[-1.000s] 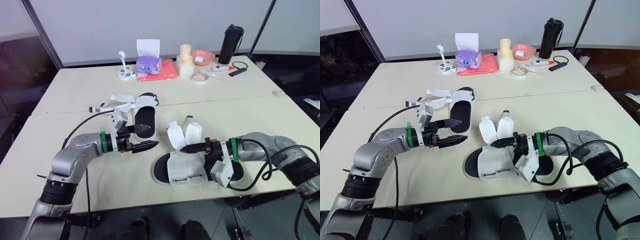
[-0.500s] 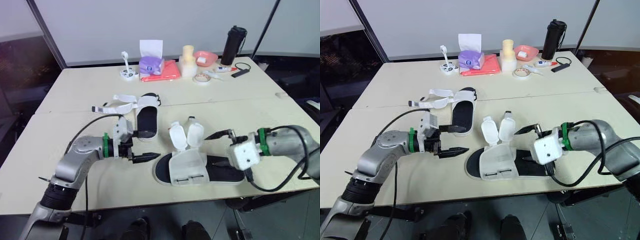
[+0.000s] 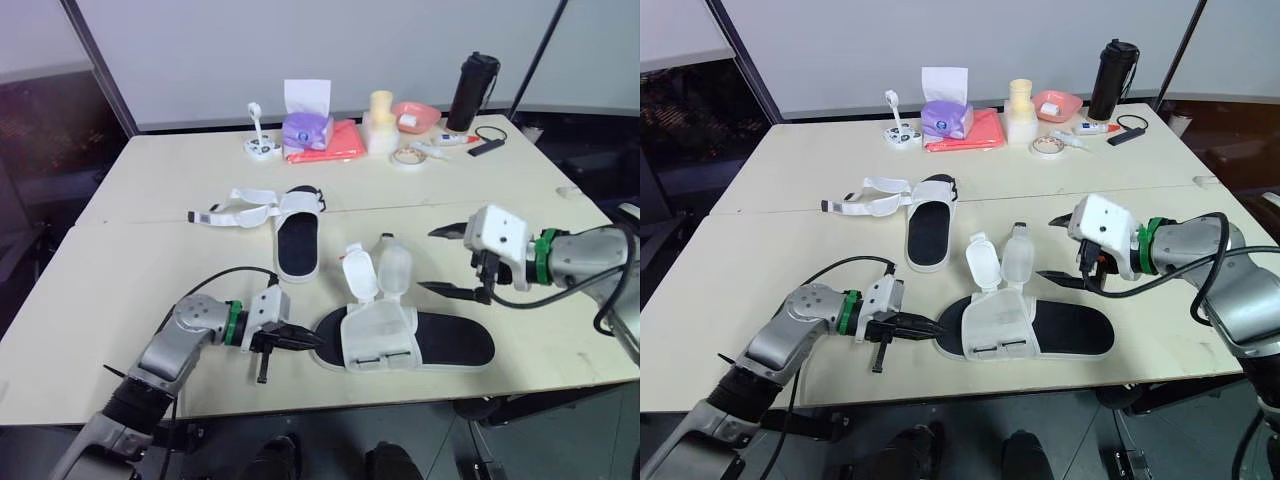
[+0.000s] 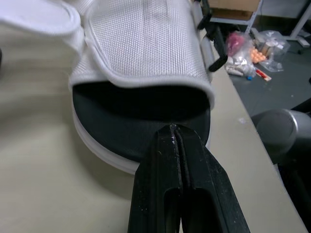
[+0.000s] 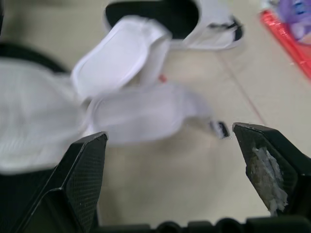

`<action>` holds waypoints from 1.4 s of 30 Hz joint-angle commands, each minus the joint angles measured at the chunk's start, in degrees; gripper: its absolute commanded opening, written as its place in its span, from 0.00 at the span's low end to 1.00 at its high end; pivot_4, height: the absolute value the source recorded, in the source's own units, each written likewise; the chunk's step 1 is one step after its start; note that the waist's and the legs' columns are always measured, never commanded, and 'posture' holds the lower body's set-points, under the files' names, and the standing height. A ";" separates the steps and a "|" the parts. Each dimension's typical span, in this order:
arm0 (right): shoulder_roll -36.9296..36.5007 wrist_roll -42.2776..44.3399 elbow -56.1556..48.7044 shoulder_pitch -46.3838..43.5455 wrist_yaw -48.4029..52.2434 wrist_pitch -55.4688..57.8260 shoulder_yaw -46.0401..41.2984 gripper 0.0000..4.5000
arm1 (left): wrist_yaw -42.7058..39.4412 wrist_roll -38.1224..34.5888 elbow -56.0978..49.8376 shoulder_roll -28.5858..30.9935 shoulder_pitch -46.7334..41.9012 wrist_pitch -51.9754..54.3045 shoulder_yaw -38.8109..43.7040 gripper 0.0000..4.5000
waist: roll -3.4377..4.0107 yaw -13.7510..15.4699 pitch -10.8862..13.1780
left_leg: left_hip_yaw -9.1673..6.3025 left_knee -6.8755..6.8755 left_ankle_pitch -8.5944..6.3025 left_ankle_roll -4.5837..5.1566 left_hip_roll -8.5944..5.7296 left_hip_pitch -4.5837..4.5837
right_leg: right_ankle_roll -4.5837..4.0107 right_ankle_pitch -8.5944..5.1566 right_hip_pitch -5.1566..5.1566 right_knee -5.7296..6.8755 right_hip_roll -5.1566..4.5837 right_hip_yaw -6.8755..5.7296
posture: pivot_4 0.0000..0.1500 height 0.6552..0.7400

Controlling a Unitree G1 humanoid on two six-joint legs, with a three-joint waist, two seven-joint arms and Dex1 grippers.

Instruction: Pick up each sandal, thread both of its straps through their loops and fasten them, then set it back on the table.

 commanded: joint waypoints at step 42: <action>37.08 19.96 32.45 -22.96 -23.22 51.72 -21.87 1.00 | 2.40 6.81 6.48 -6.77 -2.02 -5.25 -4.53 0.01 | -0.03 0.10 -0.11 | -0.12 0.10 0.02 0.04 -0.15 0.01 | 0.10 0.08 0.11 0.04 0.01 -0.07 | 1.00 1.00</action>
